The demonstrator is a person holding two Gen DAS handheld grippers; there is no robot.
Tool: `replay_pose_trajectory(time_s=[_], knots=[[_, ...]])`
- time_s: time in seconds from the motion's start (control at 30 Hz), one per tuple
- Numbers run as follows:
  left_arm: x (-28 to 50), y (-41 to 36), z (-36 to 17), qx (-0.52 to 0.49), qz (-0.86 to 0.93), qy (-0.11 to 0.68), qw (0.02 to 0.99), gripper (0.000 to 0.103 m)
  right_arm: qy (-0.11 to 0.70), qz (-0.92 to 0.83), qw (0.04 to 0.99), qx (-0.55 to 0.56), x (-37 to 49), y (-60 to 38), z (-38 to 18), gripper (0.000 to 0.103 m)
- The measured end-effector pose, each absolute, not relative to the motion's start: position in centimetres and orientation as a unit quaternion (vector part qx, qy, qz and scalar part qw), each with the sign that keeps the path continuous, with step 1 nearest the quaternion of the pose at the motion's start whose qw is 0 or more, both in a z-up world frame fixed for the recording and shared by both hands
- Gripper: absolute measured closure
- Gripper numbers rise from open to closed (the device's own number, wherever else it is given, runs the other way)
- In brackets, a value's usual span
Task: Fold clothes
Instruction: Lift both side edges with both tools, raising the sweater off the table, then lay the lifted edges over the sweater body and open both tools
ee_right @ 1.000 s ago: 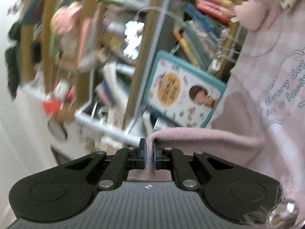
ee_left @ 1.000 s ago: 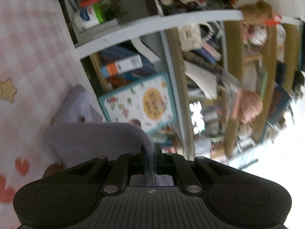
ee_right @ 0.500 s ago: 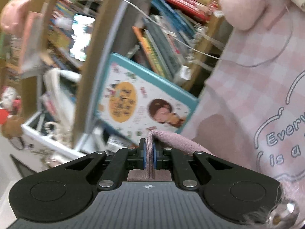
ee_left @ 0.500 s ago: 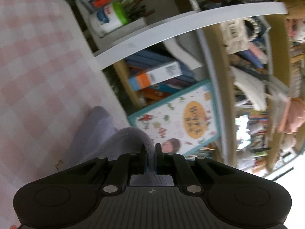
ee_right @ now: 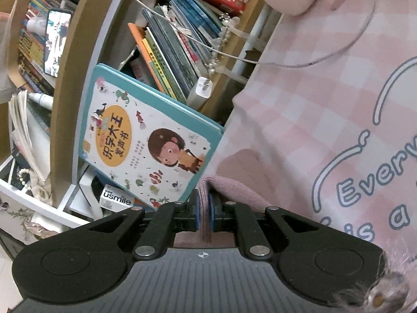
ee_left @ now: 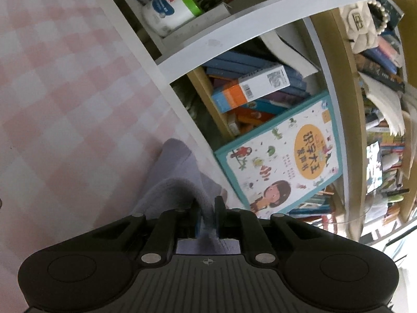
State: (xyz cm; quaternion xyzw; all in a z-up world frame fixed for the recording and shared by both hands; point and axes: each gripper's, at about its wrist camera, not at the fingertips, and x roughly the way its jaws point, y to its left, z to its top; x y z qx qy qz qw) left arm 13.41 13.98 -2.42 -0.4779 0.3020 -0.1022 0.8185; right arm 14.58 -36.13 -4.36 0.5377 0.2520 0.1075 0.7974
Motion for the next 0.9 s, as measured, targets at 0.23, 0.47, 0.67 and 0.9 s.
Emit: replay_pose_trajectory(time_s=[0.23, 0.47, 0.67, 0.9], knots=[[13.5, 14.0, -2.7, -0.476, -0.098, 0.313, 0.816, 0.069, 0.257, 0.103, 0.799, 0.534, 14.6, -36.0, -4.4, 0.084], [12.1, 13.0, -0.5, -0.397, -0.103, 0.284, 0.867, 0.036, 0.237, 0.103, 0.832, 0.491, 13.3, -36.5, -1.6, 0.057], [10.8, 11.3, 1.8, -0.284, -0.101, 0.266, 0.915, 0.036, 0.225, 0.080, 0.910, 0.339, 11.6, -35.6, 1.6, 0.052], [9.3, 9.2, 4.4, -0.148, -0.097, 0.240, 0.955, 0.035, 0.238, 0.055, 0.964, 0.108, 10.6, -31.2, 2.4, 0.043]])
